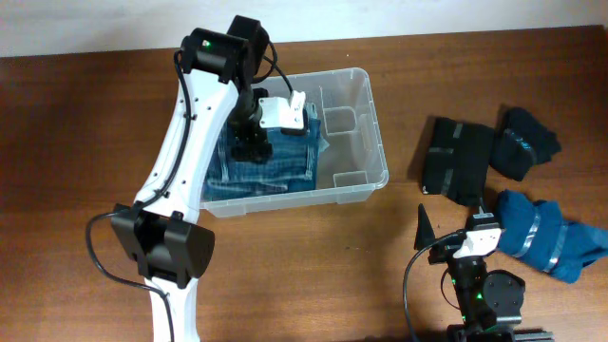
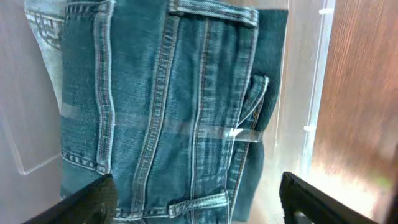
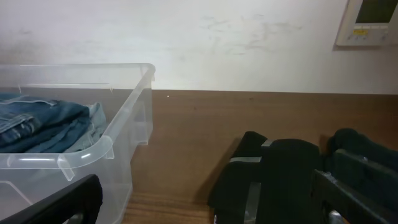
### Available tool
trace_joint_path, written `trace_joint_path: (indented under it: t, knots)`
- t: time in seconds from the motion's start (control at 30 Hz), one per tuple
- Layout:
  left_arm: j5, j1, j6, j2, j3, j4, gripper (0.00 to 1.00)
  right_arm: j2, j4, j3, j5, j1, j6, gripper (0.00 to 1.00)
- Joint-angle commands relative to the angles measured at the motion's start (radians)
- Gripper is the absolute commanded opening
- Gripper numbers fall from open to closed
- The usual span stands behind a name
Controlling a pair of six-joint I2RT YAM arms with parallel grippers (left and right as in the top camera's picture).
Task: Pack container
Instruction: 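Carry the dark-blue jeans into the bin atop the light jeans, then open the left gripper and raise it away from the bin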
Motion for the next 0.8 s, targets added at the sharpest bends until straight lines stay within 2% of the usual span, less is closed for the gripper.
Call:
trace_joint_path:
  t: [0.0,0.07,0.13,0.17,0.23,0.5,0.67,0.77]
  knots:
    - [0.037,0.002,-0.117,-0.035,-0.005,-0.002,0.85,-0.007,-0.002,-0.006,-0.013,-0.005,0.002,0.98]
    - [0.042,0.001,-0.117,-0.035,-0.005,0.001,0.86,-0.007,-0.002,-0.006,-0.013,-0.005,0.002,0.98]
    - [0.043,0.001,-0.168,-0.035,-0.001,0.026,0.87,-0.007,-0.002,-0.006,-0.013,-0.005,0.002,0.98]
    - [0.043,0.001,-0.217,-0.037,0.009,0.041,0.93,-0.007,-0.002,-0.006,-0.013,-0.005,0.002,0.98]
    - [0.043,0.000,-0.311,-0.039,0.067,0.059,0.99,-0.007,-0.002,-0.006,-0.013,-0.005,0.002,0.99]
    - [0.043,0.064,-0.609,-0.063,0.473,0.053,0.99,-0.007,-0.002,-0.006,-0.013,-0.005,0.002,0.98]
    - [0.043,0.202,-0.878,-0.063,0.576,0.054,0.99,-0.007,-0.002,-0.006,-0.013,-0.005,0.002,0.99]
    - [0.044,0.269,-0.965,-0.063,0.576,0.055,0.99,-0.007,-0.002,-0.006,-0.013,-0.005,0.002,0.98]
